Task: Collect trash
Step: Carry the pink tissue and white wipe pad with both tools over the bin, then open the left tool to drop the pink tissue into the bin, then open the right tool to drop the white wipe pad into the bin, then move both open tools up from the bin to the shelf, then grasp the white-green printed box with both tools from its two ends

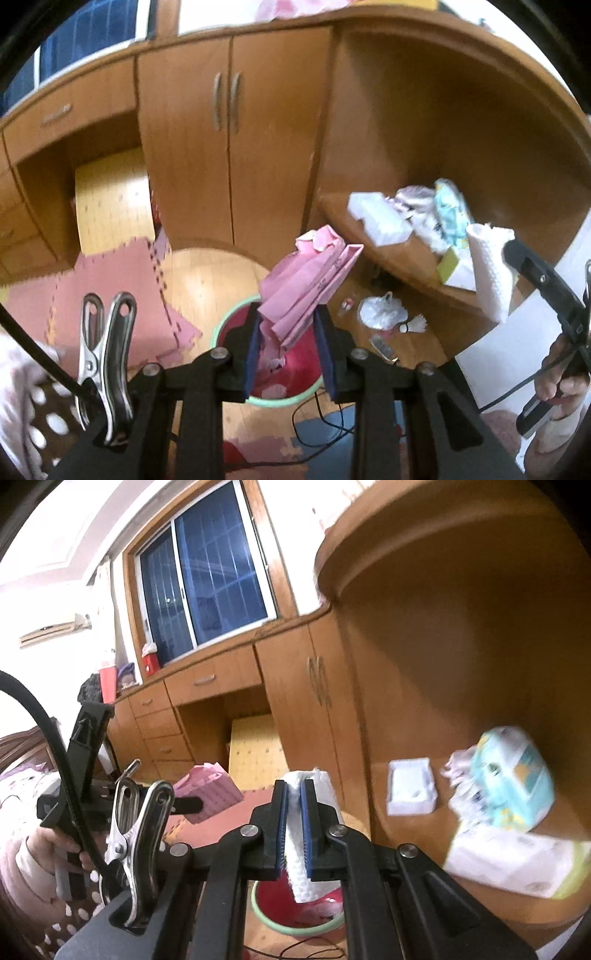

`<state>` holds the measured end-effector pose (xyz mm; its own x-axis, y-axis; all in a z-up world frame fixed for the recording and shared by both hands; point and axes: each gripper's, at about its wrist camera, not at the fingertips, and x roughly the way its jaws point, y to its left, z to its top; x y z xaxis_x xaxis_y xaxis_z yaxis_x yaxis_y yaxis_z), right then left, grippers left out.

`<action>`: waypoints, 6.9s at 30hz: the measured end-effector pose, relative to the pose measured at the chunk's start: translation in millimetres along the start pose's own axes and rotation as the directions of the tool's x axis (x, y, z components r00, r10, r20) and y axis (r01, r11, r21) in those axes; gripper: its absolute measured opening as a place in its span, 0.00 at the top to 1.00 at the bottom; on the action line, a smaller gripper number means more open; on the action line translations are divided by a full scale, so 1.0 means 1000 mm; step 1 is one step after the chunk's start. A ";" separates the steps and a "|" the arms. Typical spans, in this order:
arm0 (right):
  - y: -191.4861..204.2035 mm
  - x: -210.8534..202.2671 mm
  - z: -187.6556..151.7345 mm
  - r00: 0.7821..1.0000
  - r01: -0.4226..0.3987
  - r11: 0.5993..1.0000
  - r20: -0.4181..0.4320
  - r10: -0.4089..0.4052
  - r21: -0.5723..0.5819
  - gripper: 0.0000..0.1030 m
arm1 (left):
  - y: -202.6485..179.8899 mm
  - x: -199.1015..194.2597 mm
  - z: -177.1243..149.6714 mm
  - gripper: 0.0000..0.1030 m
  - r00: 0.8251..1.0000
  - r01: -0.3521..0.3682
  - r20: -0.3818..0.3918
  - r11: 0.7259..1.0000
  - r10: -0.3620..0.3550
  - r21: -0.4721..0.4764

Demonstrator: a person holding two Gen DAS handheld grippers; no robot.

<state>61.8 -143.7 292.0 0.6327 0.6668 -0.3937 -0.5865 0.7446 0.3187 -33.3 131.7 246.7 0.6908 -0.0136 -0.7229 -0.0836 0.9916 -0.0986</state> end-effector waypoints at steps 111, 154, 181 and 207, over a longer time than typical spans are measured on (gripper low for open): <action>-0.023 0.150 -0.088 0.956 0.084 0.979 -0.291 -0.027 0.186 0.43 | 0.003 0.162 -0.081 0.34 0.970 -0.038 -0.243 0.994 0.011 -0.106; -0.199 -0.079 -0.056 0.759 0.615 0.680 -0.068 -0.647 0.399 0.43 | -0.205 0.157 0.009 0.17 0.956 0.278 -0.105 0.960 -0.273 0.036; -0.232 -0.061 -0.078 0.803 0.559 0.685 -0.098 -0.588 0.467 0.41 | -0.242 0.198 0.024 0.14 0.883 0.458 -0.060 0.882 -0.466 -0.113; -0.202 -0.022 -0.071 0.885 0.444 0.777 -0.084 -0.458 0.446 0.38 | -0.196 0.161 0.016 0.16 0.923 0.382 0.005 0.915 -0.384 -0.132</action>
<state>130.5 -311.1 175.1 0.7860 0.2471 -0.5666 0.0505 0.8878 0.4574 106.0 -62.8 160.2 0.6738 -0.3930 -0.6258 0.0923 0.8850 -0.4564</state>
